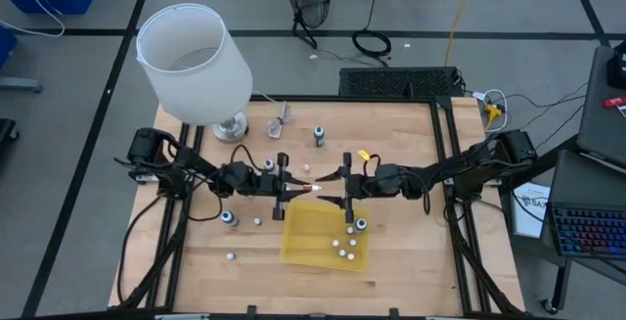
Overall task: Pick & Place food coloring
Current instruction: Put the small orange food coloring bottle into the yellow container
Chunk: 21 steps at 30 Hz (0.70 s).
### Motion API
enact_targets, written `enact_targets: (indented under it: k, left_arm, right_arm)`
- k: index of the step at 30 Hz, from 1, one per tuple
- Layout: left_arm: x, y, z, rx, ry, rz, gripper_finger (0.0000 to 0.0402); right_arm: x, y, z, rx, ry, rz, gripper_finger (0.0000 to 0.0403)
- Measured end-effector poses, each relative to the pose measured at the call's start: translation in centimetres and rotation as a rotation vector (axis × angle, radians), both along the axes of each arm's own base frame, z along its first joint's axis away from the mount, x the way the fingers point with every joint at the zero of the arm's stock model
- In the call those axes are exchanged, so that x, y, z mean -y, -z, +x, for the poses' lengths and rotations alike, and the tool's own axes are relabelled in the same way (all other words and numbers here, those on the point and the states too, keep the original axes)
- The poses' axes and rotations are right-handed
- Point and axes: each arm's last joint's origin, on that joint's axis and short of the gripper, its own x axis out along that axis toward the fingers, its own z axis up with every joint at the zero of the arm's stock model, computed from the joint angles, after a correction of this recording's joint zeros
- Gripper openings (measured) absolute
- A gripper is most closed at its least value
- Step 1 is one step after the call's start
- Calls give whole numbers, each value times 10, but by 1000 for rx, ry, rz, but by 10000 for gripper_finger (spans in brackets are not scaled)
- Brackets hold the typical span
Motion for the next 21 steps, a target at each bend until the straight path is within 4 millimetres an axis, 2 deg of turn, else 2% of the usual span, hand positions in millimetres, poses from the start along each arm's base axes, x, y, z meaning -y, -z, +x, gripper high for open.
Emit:
enact_targets:
  k: [10,21]
  left_arm:
    - [0,0,0,0,0,-2,52]
    - [1,-3,13,-46,0,1,52]
  right_arm:
    - [7,2,1,-16,23,20,170]
    - [6,2,1,-22,21,19,169]
